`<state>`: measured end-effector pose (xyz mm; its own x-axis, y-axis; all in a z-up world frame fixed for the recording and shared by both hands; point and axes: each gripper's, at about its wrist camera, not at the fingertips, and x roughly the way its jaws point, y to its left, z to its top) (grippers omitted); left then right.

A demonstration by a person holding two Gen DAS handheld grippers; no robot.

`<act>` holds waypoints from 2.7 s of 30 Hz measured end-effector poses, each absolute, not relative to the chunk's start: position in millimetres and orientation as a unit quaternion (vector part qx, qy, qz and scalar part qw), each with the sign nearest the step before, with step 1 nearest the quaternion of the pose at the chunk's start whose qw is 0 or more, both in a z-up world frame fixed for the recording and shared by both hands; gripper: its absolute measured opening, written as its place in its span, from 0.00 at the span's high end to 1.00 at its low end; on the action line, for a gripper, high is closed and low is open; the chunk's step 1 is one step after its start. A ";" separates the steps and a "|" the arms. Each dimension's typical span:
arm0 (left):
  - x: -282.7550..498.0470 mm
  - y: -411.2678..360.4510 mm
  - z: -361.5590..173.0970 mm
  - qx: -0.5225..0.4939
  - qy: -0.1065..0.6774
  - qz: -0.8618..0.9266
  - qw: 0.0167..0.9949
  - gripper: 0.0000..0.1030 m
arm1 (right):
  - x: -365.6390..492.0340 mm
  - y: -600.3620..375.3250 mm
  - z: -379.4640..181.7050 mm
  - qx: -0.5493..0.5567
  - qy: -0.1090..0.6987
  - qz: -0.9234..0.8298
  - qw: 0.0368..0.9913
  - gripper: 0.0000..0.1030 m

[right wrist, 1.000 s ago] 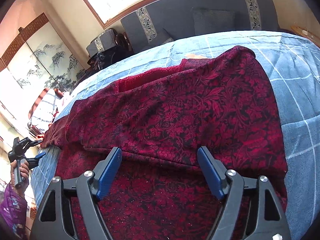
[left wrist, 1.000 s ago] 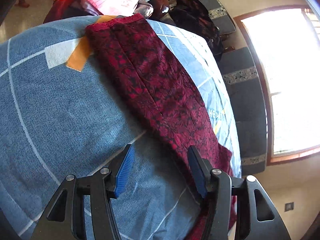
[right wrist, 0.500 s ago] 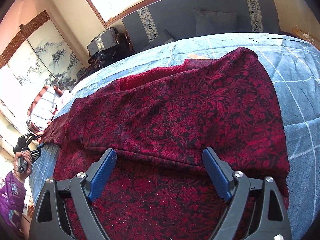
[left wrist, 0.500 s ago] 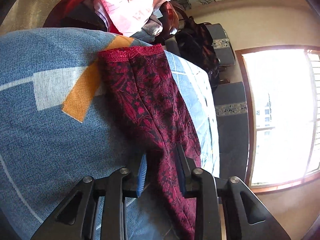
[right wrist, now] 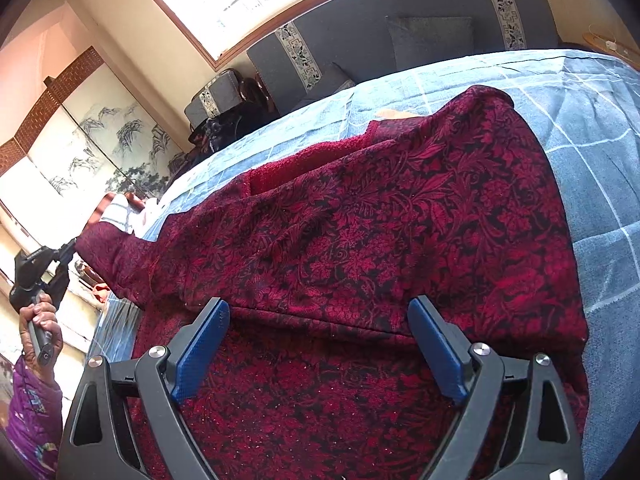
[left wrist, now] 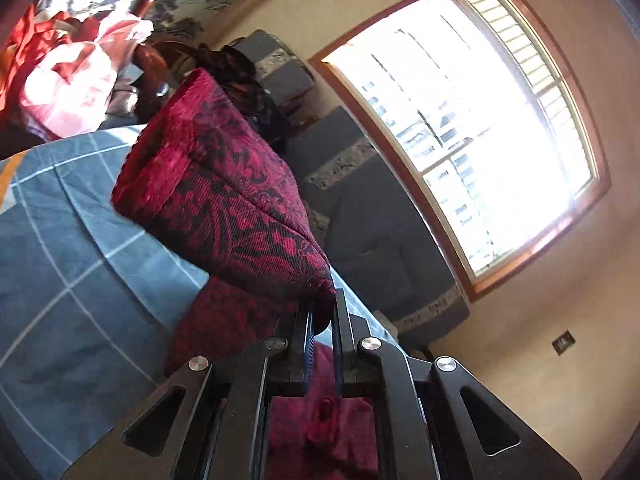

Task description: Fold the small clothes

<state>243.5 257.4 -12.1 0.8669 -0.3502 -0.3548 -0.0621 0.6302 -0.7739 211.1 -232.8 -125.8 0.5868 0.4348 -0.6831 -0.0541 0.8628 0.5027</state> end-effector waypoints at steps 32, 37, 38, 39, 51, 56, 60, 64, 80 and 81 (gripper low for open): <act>205.1 34.8 -98.8 -0.202 0.315 -0.162 0.913 0.82 | 250.6 -249.2 -134.3 0.442 0.439 0.250 0.741 0.15; 214.3 44.1 -120.8 -0.245 0.340 -0.156 0.894 0.82 | 277.5 -229.6 -147.3 0.456 0.454 0.234 0.729 0.28; 216.8 45.1 -123.8 -0.250 0.344 -0.155 0.891 0.82 | 281.5 -227.6 -147.9 0.463 0.453 0.231 0.726 0.28; 218.7 46.8 -126.5 -0.256 0.349 -0.153 0.889 0.82 | 284.9 -225.5 -147.8 0.468 0.451 0.231 0.724 0.28; 213.4 49.4 -126.1 -0.244 0.341 -0.102 0.902 0.66 | 327.8 -200.9 -151.3 0.448 0.478 0.192 0.731 0.91; 189.4 55.8 -109.3 -0.227 0.272 -0.054 0.933 0.19 | 300.1 -234.1 -111.8 0.416 0.414 0.185 0.788 0.91; 178.6 49.0 -102.5 -0.197 0.245 -0.054 0.948 0.13 | 280.0 -277.7 -93.8 0.392 0.393 0.155 0.817 0.91; 177.5 45.1 -100.7 -0.178 0.242 -0.056 0.952 0.10 | 264.1 -305.4 -99.8 0.377 0.400 0.134 0.824 0.91; 216.3 65.1 -131.9 -0.254 0.345 -0.029 0.903 0.08 | 257.0 -334.9 -152.2 0.394 0.441 0.116 0.798 0.91; 216.6 65.9 -132.0 -0.255 0.346 -0.029 0.903 0.08 | 256.2 -336.1 -152.4 0.394 0.440 0.115 0.799 0.91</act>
<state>216.6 65.9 -132.0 0.7594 -0.2284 -0.6092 -0.1241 0.8683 -0.4803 256.2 -336.1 -152.4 0.5864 0.5306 -0.6121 0.1628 0.6630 0.7307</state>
